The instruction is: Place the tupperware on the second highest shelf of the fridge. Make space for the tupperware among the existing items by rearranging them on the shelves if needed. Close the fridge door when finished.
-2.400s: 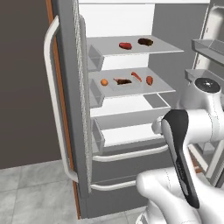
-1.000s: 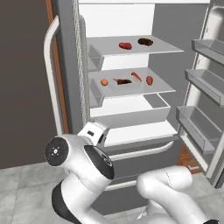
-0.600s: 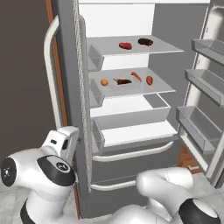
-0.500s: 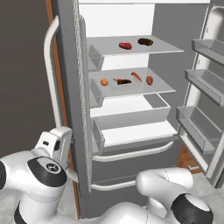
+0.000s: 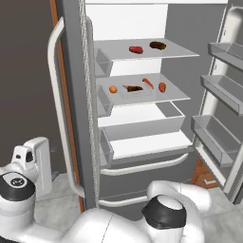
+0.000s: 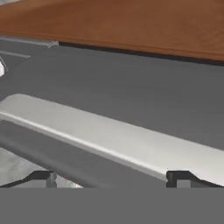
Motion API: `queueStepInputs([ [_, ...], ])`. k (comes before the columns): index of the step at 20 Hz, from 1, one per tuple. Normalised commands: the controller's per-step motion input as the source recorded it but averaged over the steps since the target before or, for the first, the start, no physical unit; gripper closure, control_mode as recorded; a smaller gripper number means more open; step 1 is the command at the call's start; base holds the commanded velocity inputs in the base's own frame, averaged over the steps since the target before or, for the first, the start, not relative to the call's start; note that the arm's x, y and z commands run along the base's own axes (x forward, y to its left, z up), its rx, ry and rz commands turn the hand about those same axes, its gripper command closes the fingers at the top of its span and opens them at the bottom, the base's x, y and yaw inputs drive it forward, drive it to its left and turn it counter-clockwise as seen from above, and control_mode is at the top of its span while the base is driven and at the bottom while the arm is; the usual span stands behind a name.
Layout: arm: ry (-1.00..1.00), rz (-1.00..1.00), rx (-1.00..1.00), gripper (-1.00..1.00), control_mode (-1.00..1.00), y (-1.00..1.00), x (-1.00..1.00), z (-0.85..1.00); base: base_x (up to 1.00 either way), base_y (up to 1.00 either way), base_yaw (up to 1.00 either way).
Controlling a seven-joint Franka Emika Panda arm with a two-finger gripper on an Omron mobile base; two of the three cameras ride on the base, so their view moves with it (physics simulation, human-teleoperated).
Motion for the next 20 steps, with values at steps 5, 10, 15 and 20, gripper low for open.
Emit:
queueStepInputs([
  [5,0.02,0.0,-0.15,-1.0,-1.0,0.21,0.44,-0.4,0.0,0.0,0.0],
  [10,0.01,0.0,-0.13,-1.0,-1.0,0.07,0.36,-0.41,0.0,0.0,0.0],
  [15,0.08,0.0,-0.1,-1.0,-1.0,0.0,0.54,-0.22,0.0,0.0,0.0],
  [20,0.12,0.0,-0.11,-1.0,-1.0,-0.09,0.55,-0.2,0.0,0.0,0.0],
])
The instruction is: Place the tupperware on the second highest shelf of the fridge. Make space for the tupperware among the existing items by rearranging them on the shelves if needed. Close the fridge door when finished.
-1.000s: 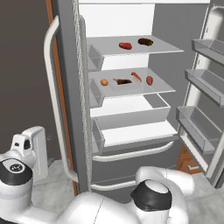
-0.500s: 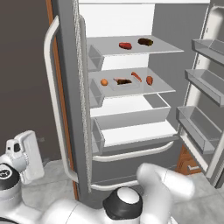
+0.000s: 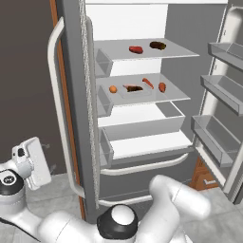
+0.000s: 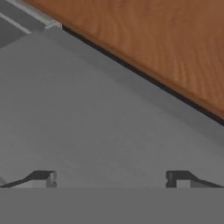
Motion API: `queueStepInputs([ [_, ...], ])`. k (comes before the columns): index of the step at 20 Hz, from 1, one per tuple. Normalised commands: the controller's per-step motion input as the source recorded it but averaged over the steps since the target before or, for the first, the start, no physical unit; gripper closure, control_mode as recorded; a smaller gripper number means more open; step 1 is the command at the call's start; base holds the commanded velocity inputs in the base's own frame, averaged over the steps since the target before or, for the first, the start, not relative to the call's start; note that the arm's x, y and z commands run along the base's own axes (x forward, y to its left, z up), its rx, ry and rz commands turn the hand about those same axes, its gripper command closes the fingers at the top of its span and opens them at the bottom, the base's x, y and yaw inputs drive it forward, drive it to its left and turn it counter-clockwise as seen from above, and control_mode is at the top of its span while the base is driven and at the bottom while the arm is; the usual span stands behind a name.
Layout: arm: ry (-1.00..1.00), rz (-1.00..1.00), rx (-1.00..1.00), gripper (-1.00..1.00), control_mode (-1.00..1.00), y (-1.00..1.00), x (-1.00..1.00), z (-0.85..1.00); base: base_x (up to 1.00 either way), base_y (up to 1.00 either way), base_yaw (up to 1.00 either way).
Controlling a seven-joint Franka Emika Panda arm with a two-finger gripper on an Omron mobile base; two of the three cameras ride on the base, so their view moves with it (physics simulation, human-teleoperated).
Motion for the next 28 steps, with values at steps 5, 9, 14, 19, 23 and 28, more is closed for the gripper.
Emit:
queueStepInputs([
  [5,0.1,0.06,-0.1,-1.0,-1.0,-0.62,0.19,-0.2,0.0,0.0,0.0],
  [9,0.06,0.07,-0.09,-1.0,-1.0,-0.95,0.0,-0.06,0.0,0.0,0.0],
  [14,0.06,0.07,-0.1,-1.0,-1.0,-0.92,0.0,0.0,0.0,0.0,0.0],
  [19,0.02,0.06,-0.09,-1.0,-1.0,-0.92,0.0,0.0,0.0,0.0,0.0],
  [23,0.05,0.05,-0.06,-1.0,-1.0,-0.79,0.24,0.13,0.0,0.0,0.0],
  [28,0.13,0.0,-0.03,-1.0,-1.0,-0.51,0.54,0.45,0.0,0.0,0.0],
])
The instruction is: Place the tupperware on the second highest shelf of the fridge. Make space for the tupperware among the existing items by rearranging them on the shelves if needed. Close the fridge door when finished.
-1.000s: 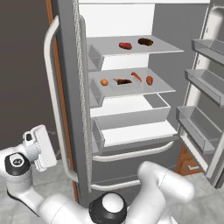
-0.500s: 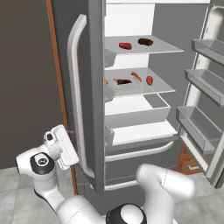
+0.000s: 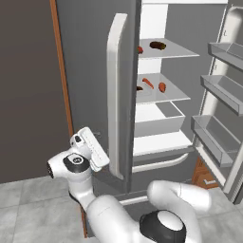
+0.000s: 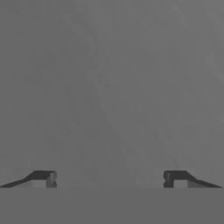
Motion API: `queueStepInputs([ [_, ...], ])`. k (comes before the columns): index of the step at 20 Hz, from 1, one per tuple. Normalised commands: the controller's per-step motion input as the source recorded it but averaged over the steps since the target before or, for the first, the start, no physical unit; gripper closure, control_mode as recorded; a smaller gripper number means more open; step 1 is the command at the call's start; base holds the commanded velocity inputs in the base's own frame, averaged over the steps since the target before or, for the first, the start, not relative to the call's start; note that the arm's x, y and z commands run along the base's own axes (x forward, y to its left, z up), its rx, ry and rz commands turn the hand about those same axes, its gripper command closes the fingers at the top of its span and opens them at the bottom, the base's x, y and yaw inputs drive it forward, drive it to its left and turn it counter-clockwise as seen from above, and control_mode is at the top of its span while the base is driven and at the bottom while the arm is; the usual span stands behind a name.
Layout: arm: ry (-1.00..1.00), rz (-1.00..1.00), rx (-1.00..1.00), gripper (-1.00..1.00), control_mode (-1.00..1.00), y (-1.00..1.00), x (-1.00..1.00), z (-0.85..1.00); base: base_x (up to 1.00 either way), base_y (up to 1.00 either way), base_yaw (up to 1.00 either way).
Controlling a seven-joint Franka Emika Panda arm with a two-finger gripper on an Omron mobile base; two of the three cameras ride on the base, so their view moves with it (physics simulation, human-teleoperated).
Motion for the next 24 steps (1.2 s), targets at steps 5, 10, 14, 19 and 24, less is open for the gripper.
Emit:
queueStepInputs([
  [5,0.14,0.0,0.0,-1.0,-1.0,-0.37,0.64,0.46,0.0,0.0,0.0],
  [10,-0.01,0.03,0.0,-1.0,-1.0,-0.44,0.41,0.27,0.0,0.0,0.0],
  [14,-0.18,0.14,0.02,-1.0,-1.0,-0.71,0.24,0.01,0.0,0.0,0.0],
  [19,-0.11,0.17,0.04,-1.0,-1.0,-0.54,0.32,0.16,0.0,0.0,0.0],
  [24,0.0,0.11,0.04,-1.0,-1.0,-0.04,0.36,0.74,0.0,0.0,0.0],
])
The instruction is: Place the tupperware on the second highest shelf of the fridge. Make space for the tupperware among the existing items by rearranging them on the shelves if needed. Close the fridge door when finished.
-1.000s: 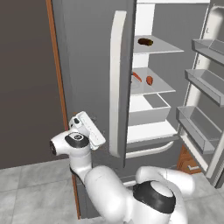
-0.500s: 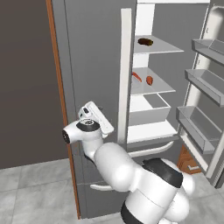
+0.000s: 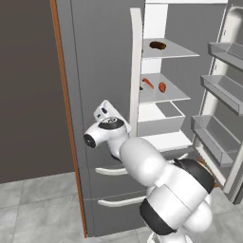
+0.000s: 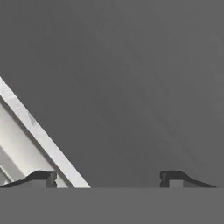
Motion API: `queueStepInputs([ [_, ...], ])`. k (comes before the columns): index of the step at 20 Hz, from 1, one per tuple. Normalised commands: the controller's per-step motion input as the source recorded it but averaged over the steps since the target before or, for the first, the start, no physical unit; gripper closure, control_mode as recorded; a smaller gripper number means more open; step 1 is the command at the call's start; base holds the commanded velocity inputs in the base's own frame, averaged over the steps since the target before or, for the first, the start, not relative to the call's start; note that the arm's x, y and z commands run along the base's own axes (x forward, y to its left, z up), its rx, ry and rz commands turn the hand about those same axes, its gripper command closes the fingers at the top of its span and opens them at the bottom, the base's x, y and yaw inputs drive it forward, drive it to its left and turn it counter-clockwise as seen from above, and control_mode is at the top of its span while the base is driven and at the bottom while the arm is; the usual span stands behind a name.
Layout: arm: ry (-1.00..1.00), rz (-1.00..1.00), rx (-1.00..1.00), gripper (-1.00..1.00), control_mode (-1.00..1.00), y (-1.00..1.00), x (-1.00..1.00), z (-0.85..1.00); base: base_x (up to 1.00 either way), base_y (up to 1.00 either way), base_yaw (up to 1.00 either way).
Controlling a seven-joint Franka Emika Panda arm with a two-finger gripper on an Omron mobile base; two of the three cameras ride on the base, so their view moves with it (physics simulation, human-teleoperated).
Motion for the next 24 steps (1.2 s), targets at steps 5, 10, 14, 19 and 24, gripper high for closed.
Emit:
queueStepInputs([
  [5,0.04,0.1,0.07,-1.0,-1.0,0.0,0.56,0.72,0.0,0.0,0.0],
  [10,0.15,0.15,0.12,-1.0,-1.0,0.0,0.95,0.33,0.0,0.0,0.0],
  [14,0.07,0.14,0.12,-1.0,-1.0,0.0,0.56,0.03,0.0,0.0,0.0],
  [19,-0.11,0.2,0.04,-1.0,-1.0,0.0,-0.71,0.2,0.0,0.0,0.0],
  [24,-0.08,0.17,0.12,-1.0,-1.0,0.01,-0.91,0.76,0.0,0.0,0.0],
])
